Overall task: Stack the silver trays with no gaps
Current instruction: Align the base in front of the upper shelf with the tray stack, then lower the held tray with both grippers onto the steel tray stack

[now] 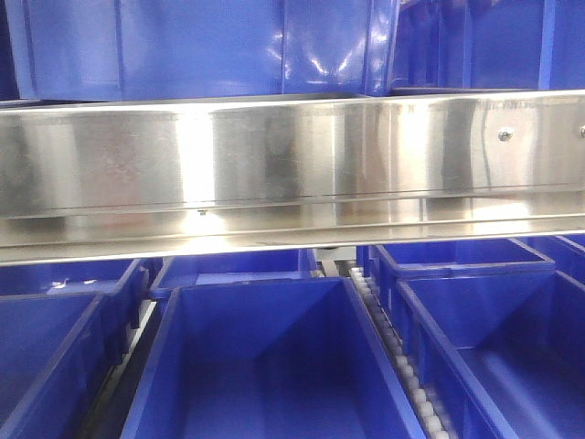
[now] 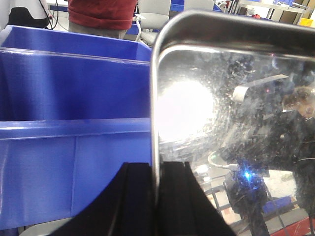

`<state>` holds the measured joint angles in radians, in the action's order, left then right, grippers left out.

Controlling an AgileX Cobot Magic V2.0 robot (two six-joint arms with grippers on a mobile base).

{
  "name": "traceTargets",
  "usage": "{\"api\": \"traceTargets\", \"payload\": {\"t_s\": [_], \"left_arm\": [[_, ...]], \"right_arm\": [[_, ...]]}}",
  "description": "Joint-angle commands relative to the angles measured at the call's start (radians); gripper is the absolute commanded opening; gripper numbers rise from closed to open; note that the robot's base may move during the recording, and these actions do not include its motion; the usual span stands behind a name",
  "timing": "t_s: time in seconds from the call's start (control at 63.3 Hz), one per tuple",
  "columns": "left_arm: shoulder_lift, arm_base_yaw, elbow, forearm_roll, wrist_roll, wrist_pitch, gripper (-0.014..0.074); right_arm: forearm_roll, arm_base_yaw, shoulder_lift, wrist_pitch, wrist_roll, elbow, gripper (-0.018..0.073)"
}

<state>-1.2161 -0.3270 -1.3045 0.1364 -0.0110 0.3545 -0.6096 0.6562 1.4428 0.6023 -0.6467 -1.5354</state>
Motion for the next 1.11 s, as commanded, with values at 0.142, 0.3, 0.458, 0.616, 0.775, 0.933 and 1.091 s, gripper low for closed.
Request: {"api": "traceTargets", "payload": {"t_s": [0.142, 0.3, 0.458, 0.616, 0.775, 0.933, 1.091], "left_arm": [[0.009, -0.018, -0.006, 0.059, -0.001, -0.038, -0.0016], [0.009, -0.018, -0.006, 0.059, -0.001, -0.044, -0.0016], [-0.005, -0.016, -0.002, 0.014, -0.001, 0.03, -0.0016], [-0.067, -0.014, 0.015, -0.049, -0.001, 0.04, -0.0016], [-0.152, -0.014, 0.018, -0.049, -0.001, 0.062, -0.0016], [-0.203, 0.007, 0.018, -0.046, -0.053, 0.14, -0.0016], [-0.219, 0.069, 0.02, -0.048, -0.107, 0.227, -0.0016]], "right_arm": [[0.017, 0.024, 0.001, -0.458, 0.021, 0.0, -0.0057], [0.017, 0.024, 0.001, -0.475, 0.021, 0.0, -0.0057], [0.017, 0.024, 0.022, -0.324, 0.021, 0.0, -0.0057], [0.015, 0.022, 0.082, -0.204, 0.021, 0.0, -0.0057], [0.015, 0.022, 0.157, -0.159, 0.021, 0.0, -0.0057], [0.102, 0.022, 0.203, -0.05, 0.021, 0.002, -0.0057], [0.167, 0.022, 0.21, -0.023, 0.021, 0.002, -0.0057]]}}
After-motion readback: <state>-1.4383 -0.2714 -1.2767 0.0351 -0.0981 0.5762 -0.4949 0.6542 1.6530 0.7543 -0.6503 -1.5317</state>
